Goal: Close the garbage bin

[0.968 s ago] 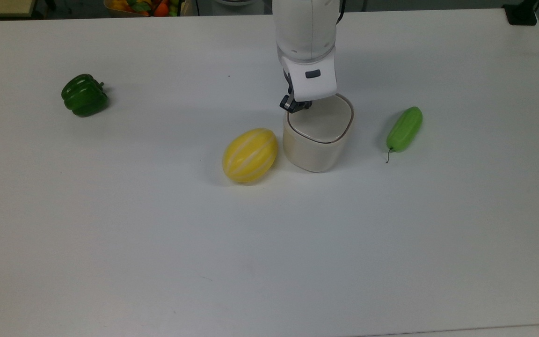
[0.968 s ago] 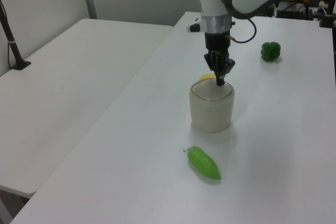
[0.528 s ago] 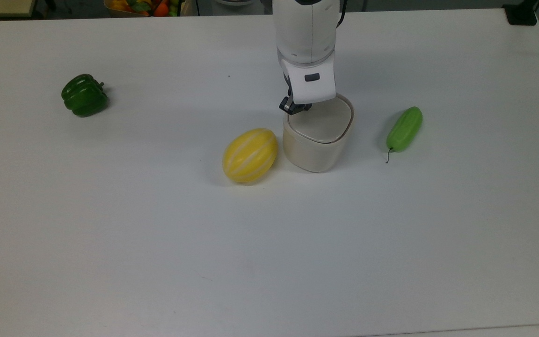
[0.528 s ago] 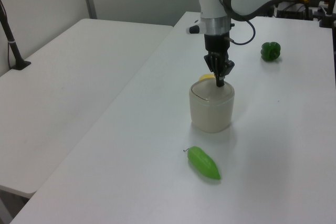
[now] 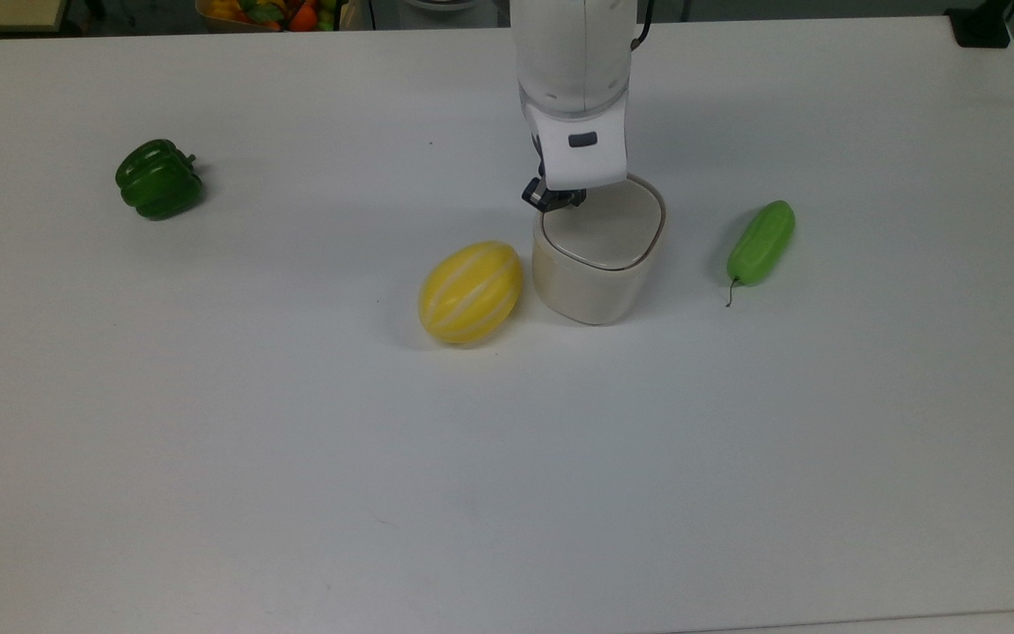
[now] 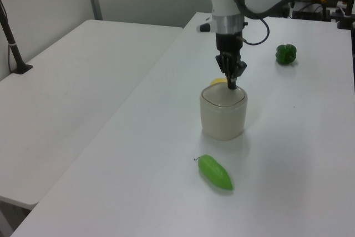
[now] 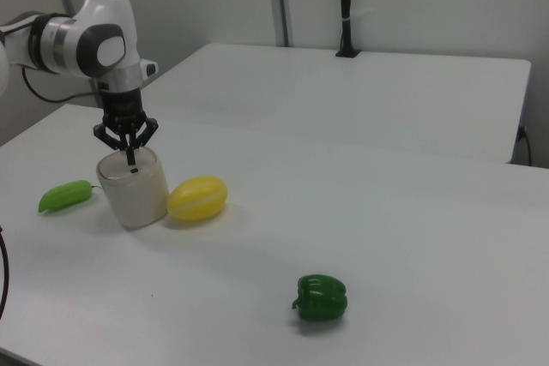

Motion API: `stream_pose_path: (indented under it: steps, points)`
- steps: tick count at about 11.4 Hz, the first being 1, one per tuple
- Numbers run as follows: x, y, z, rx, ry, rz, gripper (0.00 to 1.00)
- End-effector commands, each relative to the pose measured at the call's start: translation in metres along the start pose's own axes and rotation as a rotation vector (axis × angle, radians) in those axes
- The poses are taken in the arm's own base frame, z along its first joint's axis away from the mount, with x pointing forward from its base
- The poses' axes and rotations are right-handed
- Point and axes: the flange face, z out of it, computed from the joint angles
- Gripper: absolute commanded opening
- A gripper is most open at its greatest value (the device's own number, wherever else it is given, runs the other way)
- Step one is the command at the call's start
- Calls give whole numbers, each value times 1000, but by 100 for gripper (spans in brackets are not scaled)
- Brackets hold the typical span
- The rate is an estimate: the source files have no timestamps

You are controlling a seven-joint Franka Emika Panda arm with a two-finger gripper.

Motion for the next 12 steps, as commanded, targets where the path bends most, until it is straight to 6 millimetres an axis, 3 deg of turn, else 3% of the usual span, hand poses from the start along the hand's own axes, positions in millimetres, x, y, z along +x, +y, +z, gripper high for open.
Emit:
stream_pose_path:
  steps: [1,5,7,10,11,12]
  points:
    - [-33,0,-63,-47,62,122,0]
    - [-94,6,-125,-20,67,346,2]
    - [-114,10,-134,-1,45,508,3]
    - [-162,44,-133,-21,-18,793,7]
    - [-182,56,-137,-30,-35,845,21]
    - [-197,63,-142,-38,-33,870,59]
